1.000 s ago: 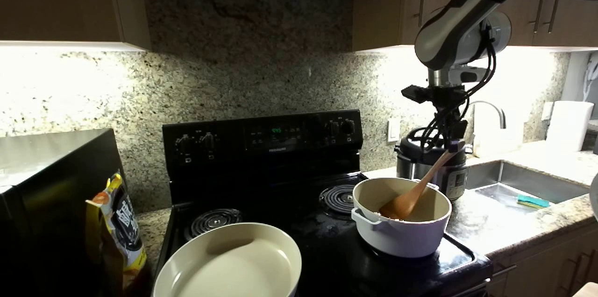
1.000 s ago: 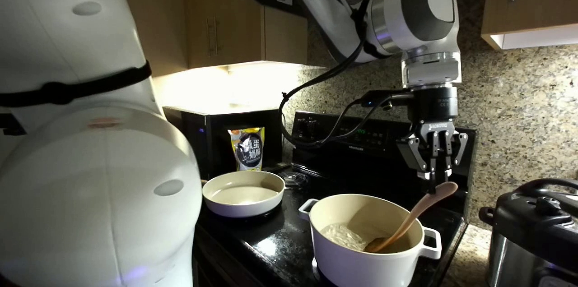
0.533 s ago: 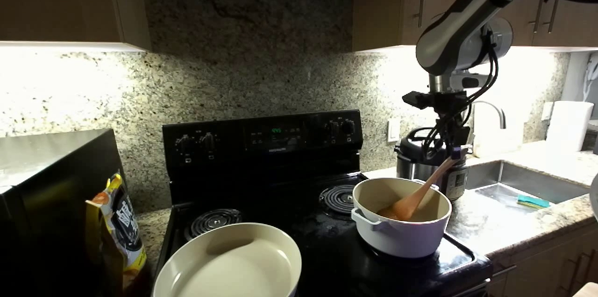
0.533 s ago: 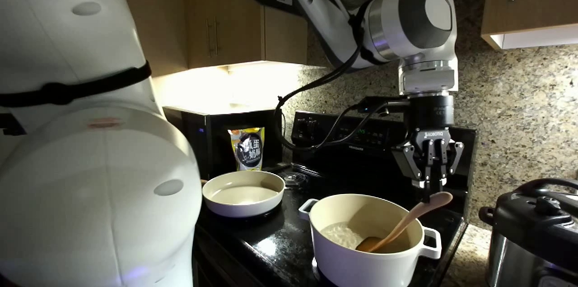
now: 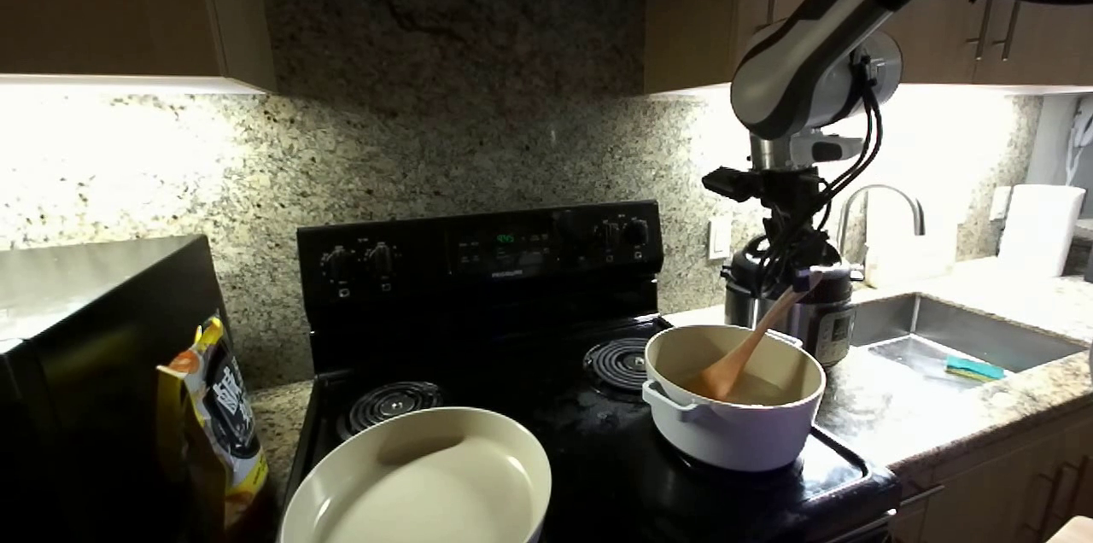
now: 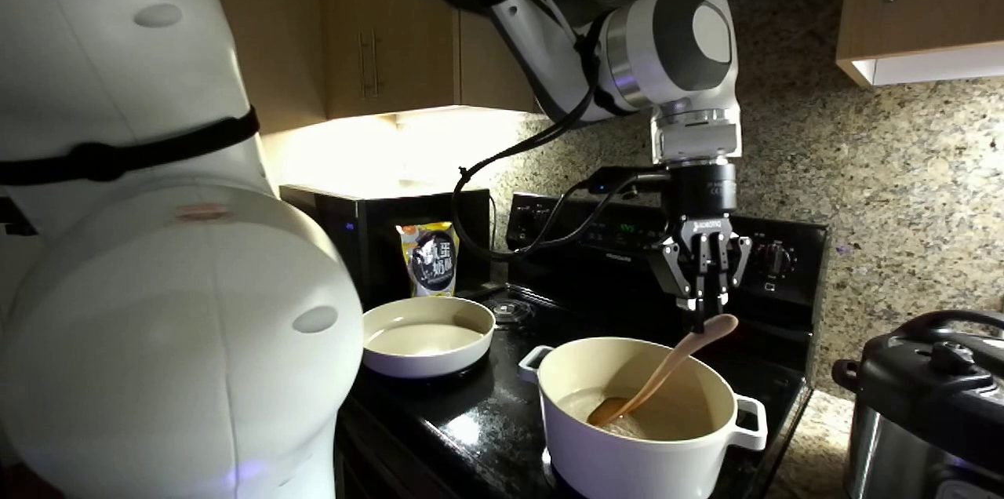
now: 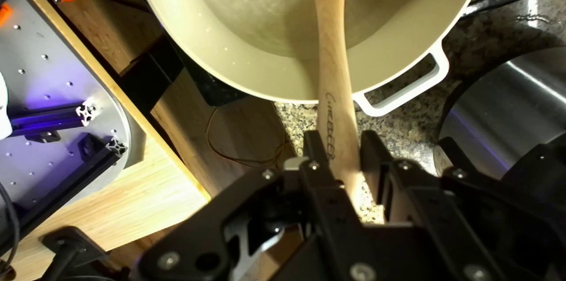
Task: Pick up the cooking stick and stir in the pot
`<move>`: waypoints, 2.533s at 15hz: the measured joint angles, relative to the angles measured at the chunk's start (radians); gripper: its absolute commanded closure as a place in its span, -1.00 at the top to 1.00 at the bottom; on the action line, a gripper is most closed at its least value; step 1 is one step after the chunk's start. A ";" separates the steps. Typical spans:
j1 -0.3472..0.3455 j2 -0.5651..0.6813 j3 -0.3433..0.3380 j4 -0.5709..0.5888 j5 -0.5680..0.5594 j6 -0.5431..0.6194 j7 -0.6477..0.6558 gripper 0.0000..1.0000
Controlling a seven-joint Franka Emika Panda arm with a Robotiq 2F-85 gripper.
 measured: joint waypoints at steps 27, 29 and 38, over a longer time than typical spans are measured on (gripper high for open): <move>0.000 0.004 0.014 0.073 0.002 -0.163 0.266 -0.82; -0.005 -0.001 -0.001 0.060 -0.002 -0.161 0.268 -0.82; -0.187 -0.135 -0.214 -0.202 -0.040 -0.003 -0.019 -0.82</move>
